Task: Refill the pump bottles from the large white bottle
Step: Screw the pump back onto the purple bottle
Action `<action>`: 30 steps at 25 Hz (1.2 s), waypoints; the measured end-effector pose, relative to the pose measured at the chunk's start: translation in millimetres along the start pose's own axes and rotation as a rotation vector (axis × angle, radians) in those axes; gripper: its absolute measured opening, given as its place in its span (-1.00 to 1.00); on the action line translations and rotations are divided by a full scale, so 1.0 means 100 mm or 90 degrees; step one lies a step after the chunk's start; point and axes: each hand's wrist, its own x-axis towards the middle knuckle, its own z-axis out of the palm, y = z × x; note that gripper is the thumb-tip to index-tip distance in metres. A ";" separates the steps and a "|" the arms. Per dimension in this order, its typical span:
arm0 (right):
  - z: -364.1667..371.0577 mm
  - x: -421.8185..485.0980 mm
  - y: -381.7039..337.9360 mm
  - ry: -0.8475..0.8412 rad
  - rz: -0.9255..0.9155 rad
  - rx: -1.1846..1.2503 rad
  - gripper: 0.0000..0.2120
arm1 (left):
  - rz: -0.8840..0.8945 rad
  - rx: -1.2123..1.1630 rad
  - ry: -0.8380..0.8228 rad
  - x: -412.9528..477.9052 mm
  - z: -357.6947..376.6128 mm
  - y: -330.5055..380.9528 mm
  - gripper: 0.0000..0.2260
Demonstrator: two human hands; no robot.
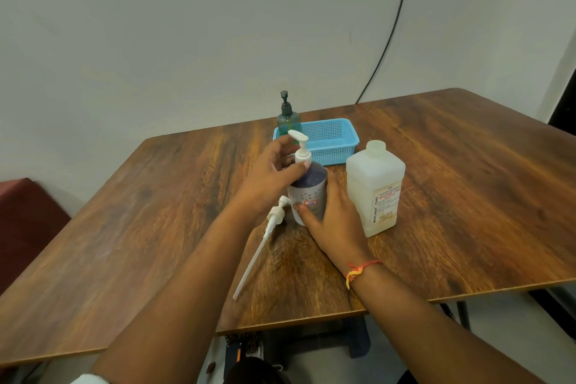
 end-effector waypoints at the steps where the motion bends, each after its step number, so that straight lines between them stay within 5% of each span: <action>1: 0.00 0.00 0.00 0.000 0.002 -0.001 -0.24 | 0.011 0.003 0.038 0.02 0.03 0.00 -0.56; 5: -0.02 0.00 -0.01 -0.001 0.004 0.010 -0.26 | 0.028 -0.001 0.122 0.05 0.12 -0.05 -0.59; 13: 0.01 0.01 0.00 -0.002 0.002 -0.002 -0.24 | 0.003 0.066 -0.014 -0.01 0.06 0.10 -0.72; 19: -0.02 0.01 0.00 -0.005 -0.005 0.009 -0.27 | 0.022 0.033 0.119 0.07 0.10 -0.02 -0.39; 26: -0.01 0.01 0.02 -0.003 -0.007 0.006 -0.23 | -0.001 0.016 0.008 0.03 0.05 0.01 -0.64; 30: -0.03 0.00 -0.01 0.003 -0.023 0.022 -0.25 | -0.002 0.000 0.082 0.09 0.19 -0.07 -0.42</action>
